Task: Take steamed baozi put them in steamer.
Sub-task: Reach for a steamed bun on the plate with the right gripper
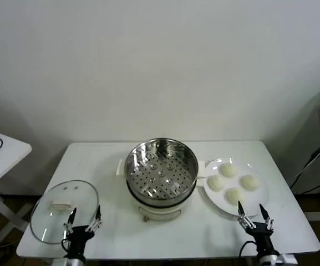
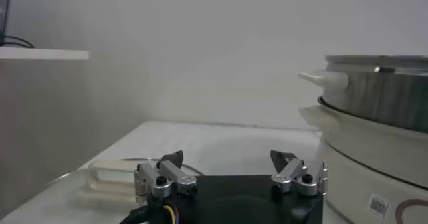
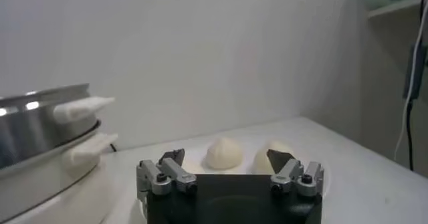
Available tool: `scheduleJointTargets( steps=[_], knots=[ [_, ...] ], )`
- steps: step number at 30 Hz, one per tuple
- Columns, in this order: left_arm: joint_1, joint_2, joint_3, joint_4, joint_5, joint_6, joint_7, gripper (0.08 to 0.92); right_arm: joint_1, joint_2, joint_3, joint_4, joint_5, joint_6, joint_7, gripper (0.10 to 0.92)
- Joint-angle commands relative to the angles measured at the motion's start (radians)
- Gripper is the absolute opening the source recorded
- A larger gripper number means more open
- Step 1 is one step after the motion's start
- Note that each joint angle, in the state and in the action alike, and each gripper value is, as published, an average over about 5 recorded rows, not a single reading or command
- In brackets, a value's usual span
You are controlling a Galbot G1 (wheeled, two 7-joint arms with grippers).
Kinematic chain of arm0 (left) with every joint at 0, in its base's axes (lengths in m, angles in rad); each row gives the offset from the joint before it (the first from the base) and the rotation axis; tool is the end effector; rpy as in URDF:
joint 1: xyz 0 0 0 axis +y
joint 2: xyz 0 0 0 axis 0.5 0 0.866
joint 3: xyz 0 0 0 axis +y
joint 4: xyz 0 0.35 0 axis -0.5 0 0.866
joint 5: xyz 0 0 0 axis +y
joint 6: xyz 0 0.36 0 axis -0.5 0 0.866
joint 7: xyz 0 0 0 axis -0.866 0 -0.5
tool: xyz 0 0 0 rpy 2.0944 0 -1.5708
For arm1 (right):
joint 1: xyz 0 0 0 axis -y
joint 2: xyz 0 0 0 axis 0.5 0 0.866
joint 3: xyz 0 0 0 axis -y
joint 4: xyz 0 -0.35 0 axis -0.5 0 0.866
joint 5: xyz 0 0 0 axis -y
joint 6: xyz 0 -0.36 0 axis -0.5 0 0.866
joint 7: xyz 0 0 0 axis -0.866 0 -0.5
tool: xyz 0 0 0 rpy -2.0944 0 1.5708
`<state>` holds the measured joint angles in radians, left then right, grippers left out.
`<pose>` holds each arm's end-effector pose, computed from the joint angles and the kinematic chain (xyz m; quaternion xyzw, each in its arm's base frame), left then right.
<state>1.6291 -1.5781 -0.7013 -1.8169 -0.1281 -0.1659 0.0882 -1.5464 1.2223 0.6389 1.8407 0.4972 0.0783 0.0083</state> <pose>0.1427 0.0598 -0.4084 0.0516 -0.9953 0.0262 0.0781 0.1948 -0.1243 -0.3626 -0.0199 -0.9957 -0.0636 0.0638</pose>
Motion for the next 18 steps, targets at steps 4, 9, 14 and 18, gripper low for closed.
scheduleJointTargets(
  steps=[4,9,14,18],
  knots=[
    [-0.001,0.004,0.001,0.005,0.010,-0.011,0.000,0.823,0.235,-0.175,0.029,0.067,-0.013,-0.308,0.028,0.823],
    [-0.001,0.007,0.007,0.015,0.030,-0.024,0.000,0.823,0.495,-0.451,-0.116,-0.017,-0.096,-0.553,-0.056,0.823],
    [-0.002,0.013,0.011,0.022,0.048,-0.036,0.002,0.823,0.839,-0.765,-0.516,-0.119,-0.237,-0.714,-0.322,0.823],
    [-0.003,0.017,0.012,0.028,0.056,-0.046,0.003,0.823,1.183,-0.932,-0.944,-0.190,-0.357,-0.646,-0.577,0.823]
  ],
)
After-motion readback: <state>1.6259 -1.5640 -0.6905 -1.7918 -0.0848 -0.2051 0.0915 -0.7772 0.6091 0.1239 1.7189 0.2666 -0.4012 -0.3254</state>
